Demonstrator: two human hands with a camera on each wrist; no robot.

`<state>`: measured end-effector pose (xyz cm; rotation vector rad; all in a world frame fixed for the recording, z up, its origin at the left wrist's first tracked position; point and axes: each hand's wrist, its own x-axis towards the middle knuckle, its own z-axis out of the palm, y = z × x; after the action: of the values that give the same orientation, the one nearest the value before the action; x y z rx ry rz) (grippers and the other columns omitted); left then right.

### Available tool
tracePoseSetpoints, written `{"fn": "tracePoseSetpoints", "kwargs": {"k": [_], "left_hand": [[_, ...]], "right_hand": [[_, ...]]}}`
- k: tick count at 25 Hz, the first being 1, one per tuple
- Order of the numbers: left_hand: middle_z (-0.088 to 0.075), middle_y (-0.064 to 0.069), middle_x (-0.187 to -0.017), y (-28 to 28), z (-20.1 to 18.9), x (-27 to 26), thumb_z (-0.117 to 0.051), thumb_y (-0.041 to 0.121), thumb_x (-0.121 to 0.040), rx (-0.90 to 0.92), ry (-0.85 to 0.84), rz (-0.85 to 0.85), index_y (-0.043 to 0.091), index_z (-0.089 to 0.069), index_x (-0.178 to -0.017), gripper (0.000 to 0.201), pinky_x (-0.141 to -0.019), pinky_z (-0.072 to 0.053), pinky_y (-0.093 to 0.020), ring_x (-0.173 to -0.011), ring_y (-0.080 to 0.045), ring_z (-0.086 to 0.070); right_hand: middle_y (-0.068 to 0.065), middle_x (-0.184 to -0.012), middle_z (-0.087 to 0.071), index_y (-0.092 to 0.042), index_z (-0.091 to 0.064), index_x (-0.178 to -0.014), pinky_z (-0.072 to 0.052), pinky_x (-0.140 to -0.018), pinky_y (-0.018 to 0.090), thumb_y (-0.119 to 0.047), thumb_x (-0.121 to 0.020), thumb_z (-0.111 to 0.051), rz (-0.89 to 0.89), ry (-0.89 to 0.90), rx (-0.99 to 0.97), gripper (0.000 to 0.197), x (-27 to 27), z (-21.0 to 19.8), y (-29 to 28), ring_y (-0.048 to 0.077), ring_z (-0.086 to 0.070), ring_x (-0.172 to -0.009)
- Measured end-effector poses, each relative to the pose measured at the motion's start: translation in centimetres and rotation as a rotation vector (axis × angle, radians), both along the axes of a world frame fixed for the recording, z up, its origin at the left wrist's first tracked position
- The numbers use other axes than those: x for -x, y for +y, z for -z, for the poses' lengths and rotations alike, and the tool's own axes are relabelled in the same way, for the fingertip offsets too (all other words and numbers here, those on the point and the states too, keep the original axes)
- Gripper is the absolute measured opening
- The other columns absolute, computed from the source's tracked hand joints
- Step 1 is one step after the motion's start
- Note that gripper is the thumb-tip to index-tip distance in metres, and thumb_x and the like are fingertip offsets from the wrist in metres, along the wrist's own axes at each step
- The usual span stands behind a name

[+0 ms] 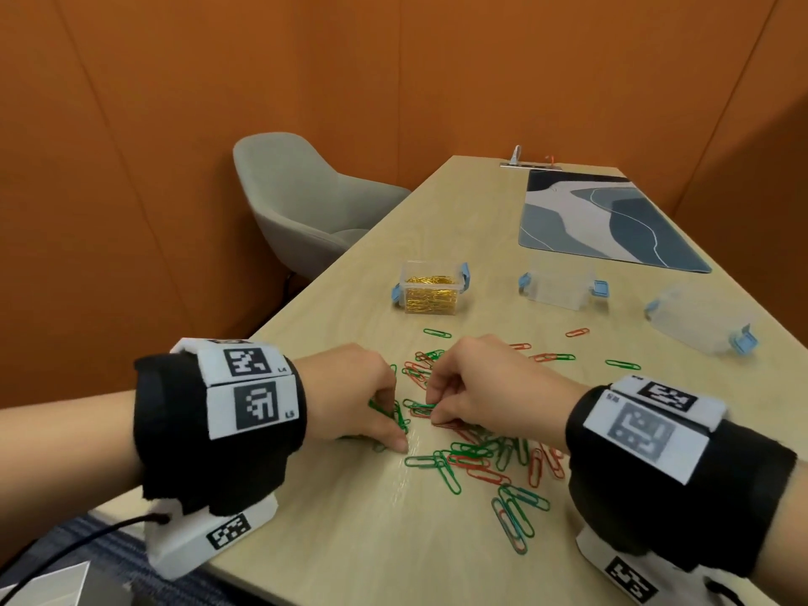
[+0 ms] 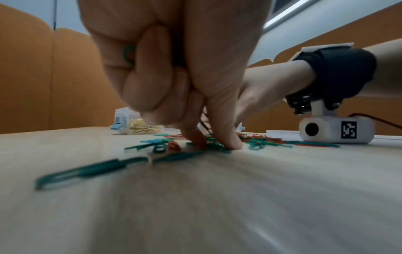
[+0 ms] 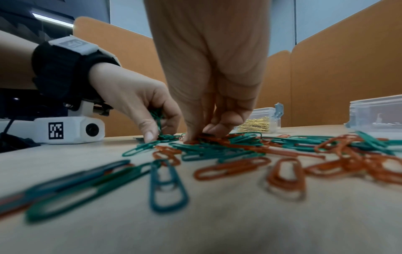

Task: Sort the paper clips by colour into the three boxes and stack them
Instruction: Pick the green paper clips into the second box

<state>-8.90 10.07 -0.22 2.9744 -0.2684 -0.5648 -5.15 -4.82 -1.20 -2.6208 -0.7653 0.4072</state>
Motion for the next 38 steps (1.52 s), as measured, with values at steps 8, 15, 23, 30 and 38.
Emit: {"fn": "tracePoseSetpoints", "kwargs": {"k": [8, 15, 23, 30, 38], "left_hand": [[-0.048, -0.002, -0.075, -0.5, 0.5, -0.5, -0.040, 0.030, -0.095, -0.048, 0.050, 0.056, 0.014, -0.048, -0.085, 0.021, -0.064, -0.034, -0.023, -0.071, -0.019, -0.044], [-0.039, 0.000, -0.049, 0.1, -0.9, -3.5, -0.026, 0.012, -0.089, 0.968, 0.489, -0.566, 0.011, -0.041, -0.073, 0.023, -0.027, -0.023, -0.013, -0.033, -0.008, -0.032], [-0.050, -0.001, -0.058, -2.6, -1.3, -5.3, -0.035, 0.019, -0.098, 0.816, 0.410, -0.477, 0.010, -0.054, -0.074, 0.031, -0.032, -0.030, -0.012, -0.038, -0.007, -0.041], [-0.065, -0.005, -0.066, -4.6, -1.8, -6.6, -0.033, 0.018, -0.098, 0.969, 0.552, -0.479, 0.005, -0.061, -0.086, 0.033, -0.043, -0.049, -0.013, -0.047, -0.008, -0.058], [-0.057, -0.001, -0.063, -7.6, -1.8, -7.8, -0.031, 0.031, -0.099, 1.069, 0.735, -0.396, 0.010, -0.054, -0.082, 0.035, -0.040, -0.048, -0.013, -0.045, -0.007, -0.054]], "right_hand": [[-0.001, -0.078, -0.072, -0.019, -0.074, -0.079, -0.048, -0.067, 0.015, -0.020, -0.071, -0.079, 0.068, 0.037, -0.200, 0.009, -0.4, -0.5, -1.5, 0.004, -0.061, -0.068], [0.003, -0.085, -0.074, -0.023, -0.072, -0.081, -0.049, -0.076, 0.020, -0.018, -0.081, -0.070, 0.157, 0.075, -0.409, 0.006, -0.9, -1.1, -3.9, 0.008, -0.063, -0.075], [0.001, -0.077, -0.073, -0.022, -0.072, -0.081, -0.052, -0.074, 0.016, -0.011, -0.082, -0.068, 0.194, 0.015, -0.454, 0.012, -1.0, -1.9, -6.3, 0.008, -0.066, -0.071], [0.006, -0.075, -0.073, -0.018, -0.073, -0.080, -0.056, -0.080, 0.031, -0.009, -0.077, -0.072, 0.198, 0.004, -0.574, 0.010, -1.5, -2.7, -7.6, 0.013, -0.068, -0.071], [0.002, -0.075, -0.073, -0.016, -0.073, -0.081, -0.056, -0.070, 0.025, -0.010, -0.078, -0.072, 0.172, -0.008, -0.697, 0.007, -2.0, -2.4, -8.2, 0.012, -0.067, -0.067]]}}
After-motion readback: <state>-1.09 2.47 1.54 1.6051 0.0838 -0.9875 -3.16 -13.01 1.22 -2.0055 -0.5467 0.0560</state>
